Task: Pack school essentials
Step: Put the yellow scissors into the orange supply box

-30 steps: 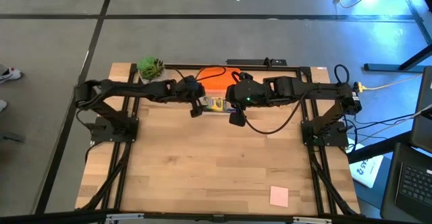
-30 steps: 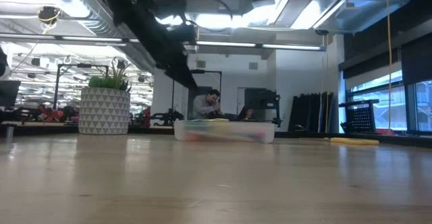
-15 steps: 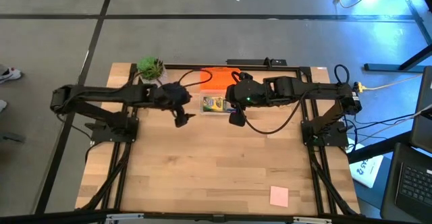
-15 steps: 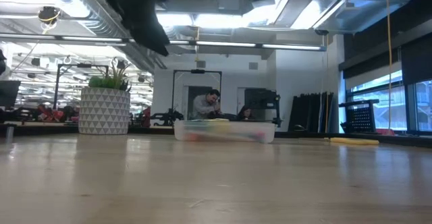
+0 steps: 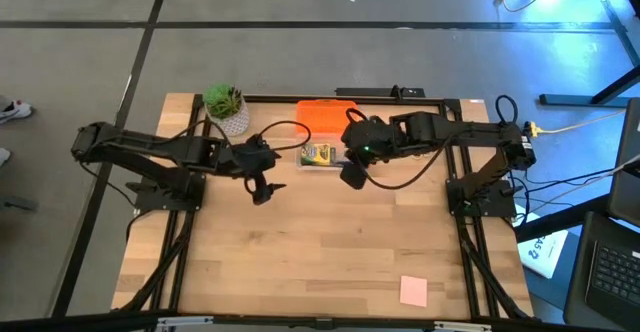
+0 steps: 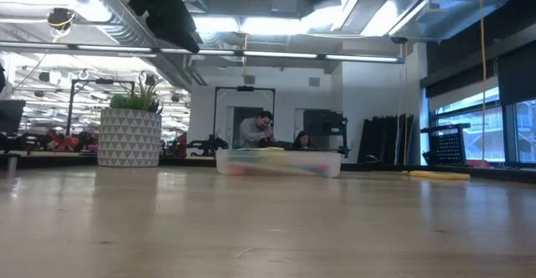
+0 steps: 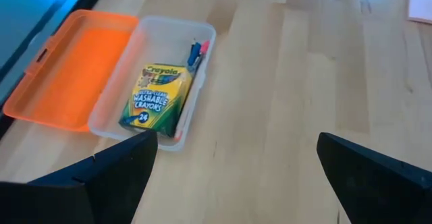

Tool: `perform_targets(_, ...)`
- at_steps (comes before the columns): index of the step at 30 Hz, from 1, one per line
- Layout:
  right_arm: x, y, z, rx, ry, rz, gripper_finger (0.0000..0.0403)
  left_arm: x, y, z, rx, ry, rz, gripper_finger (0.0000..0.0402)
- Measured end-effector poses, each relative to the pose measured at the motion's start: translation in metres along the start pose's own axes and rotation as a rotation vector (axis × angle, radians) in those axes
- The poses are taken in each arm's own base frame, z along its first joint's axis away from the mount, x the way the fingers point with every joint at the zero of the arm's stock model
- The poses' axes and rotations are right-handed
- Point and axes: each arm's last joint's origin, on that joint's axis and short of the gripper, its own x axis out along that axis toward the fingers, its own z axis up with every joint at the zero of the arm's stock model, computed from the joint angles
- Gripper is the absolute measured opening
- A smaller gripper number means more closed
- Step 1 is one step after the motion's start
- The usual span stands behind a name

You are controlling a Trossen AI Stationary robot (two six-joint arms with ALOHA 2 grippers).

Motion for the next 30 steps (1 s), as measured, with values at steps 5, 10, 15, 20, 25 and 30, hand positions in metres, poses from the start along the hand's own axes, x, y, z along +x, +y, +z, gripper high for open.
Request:
perform_targets(5,0.007,-0.022,-0.019,0.090,0.201,-0.152,0.0020,0.000,-0.001,0.000,-0.016,-0.010,0.034,0.0400)
perform_targets(10,0.021,-0.049,-0.030,0.155,0.345,-0.253,0.0006,0.000,-0.001,0.001,-0.024,-0.023,0.035,0.0400)
perform_targets(15,0.035,-0.089,-0.051,0.207,0.546,-0.249,0.0003,0.000,-0.001,0.002,-0.051,-0.028,0.035,0.0400)
perform_targets(20,0.046,-0.123,-0.090,0.333,0.622,-0.174,0.0002,0.000,-0.001,0.002,-0.053,-0.028,0.040,0.0400)
perform_targets(25,0.060,-0.145,-0.114,0.495,0.586,-0.112,0.0002,0.000,0.002,0.002,-0.060,-0.033,0.063,0.0400)
perform_targets(30,0.075,-0.162,-0.134,0.561,0.625,-0.157,0.0014,0.001,0.007,0.003,-0.099,-0.034,0.081,0.0400)
